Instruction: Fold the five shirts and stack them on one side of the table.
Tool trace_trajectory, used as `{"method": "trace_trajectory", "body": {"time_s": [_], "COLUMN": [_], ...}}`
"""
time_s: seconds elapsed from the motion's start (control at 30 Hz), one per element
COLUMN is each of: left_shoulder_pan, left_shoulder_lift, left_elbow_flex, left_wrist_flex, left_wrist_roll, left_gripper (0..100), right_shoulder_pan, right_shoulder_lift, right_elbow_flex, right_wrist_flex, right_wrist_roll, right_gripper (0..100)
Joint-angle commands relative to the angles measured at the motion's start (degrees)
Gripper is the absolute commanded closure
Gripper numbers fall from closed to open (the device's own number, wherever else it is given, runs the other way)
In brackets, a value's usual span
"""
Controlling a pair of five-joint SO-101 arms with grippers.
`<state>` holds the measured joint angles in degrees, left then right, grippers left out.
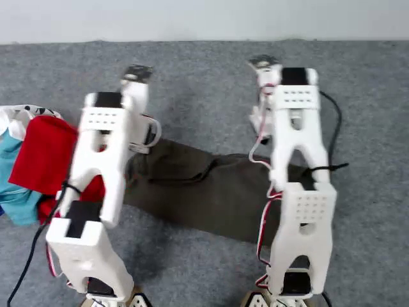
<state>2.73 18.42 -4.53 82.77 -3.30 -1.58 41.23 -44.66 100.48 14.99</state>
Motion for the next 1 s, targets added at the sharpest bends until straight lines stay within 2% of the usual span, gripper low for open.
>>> {"method": "trace_trajectory", "body": {"time_s": [0.0, 0.23, 0.43, 0.67, 0.97], "left_shoulder_pan": [4.75, 9.49, 9.23, 9.23, 9.23], "left_shoulder_lift": [2.29, 10.73, 16.44, 16.97, 17.05], "left_elbow_flex": [0.13, 0.04, 0.04, -0.57, -0.57], "left_wrist_flex": [-1.67, -1.93, -4.40, -4.04, -4.04], "left_wrist_roll": [-0.18, -0.09, -0.09, -0.09, -0.09], "left_gripper": [90, 90, 90, 90, 90], "right_shoulder_pan": [3.74, 7.34, 14.20, 20.70, 21.14], "right_shoulder_lift": [-6.11, -12.70, -12.26, -12.35, -18.42], "right_elbow_flex": [8.53, 26.37, 36.66, 37.45, 29.80], "right_wrist_flex": [2.51, 1.10, -12.18, -21.85, -10.51], "right_wrist_roll": [-2.11, -1.93, 2.20, 8.26, 8.26], "right_gripper": [81.6, 81.6, 81.6, 81.6, 81.6]}}
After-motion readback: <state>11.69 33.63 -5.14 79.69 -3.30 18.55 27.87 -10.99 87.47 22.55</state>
